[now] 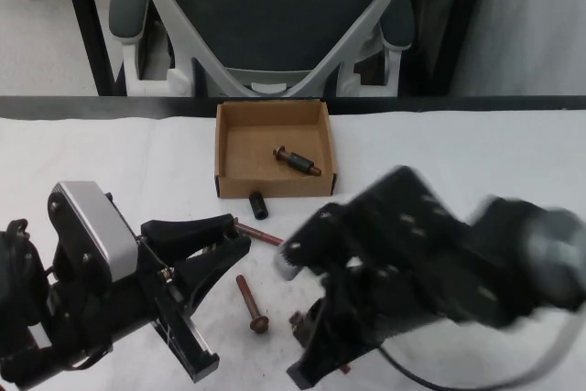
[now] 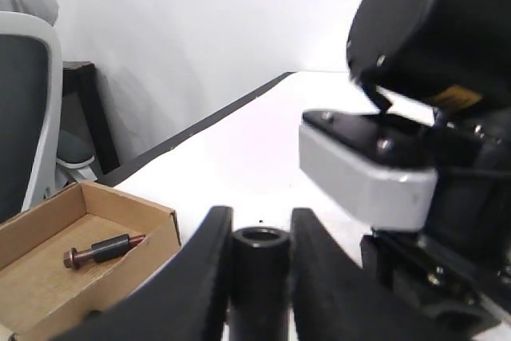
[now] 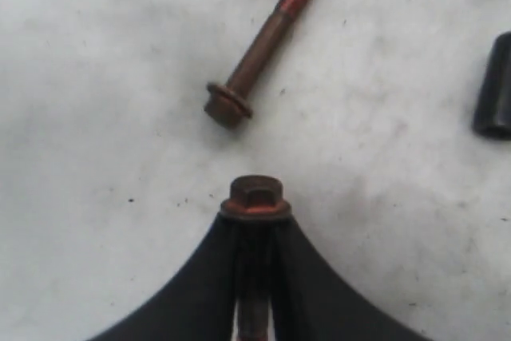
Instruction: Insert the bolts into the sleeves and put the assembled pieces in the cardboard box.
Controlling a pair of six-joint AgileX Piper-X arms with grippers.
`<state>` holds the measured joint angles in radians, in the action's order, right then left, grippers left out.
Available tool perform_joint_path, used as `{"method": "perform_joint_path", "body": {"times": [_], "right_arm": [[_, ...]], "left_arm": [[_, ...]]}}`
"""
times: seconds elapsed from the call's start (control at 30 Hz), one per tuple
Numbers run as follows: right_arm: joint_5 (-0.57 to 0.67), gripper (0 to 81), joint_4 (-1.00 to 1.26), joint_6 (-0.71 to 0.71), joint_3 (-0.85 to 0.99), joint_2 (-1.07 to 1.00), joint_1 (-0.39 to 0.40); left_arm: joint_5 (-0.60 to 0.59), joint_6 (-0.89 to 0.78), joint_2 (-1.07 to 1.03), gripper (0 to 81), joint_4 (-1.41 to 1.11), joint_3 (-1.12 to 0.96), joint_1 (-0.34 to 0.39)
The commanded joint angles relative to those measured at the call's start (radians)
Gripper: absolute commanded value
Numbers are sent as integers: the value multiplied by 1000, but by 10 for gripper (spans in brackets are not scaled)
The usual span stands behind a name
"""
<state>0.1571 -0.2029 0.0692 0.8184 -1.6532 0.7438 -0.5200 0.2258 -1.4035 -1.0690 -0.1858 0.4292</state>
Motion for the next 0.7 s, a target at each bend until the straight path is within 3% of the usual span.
{"method": "perform_joint_path", "body": {"times": [0.0, 0.3, 0.47, 0.67], "right_arm": [[7, 2, 203, -49, -110, 106, -3], [-1, 2, 852, -119, -421, 339, -3], [16, 2, 1193, -139, -527, 352, -3], [33, 2, 1435, -160, -589, 352, 3]], "left_arm": [[-65, 30, 13, 8, -5, -3, -1], [-138, 26, 13, 8, -5, -3, 2], [-158, -1, 13, 8, -12, -5, 2], [-185, -10, 13, 8, -12, -12, 35]]}}
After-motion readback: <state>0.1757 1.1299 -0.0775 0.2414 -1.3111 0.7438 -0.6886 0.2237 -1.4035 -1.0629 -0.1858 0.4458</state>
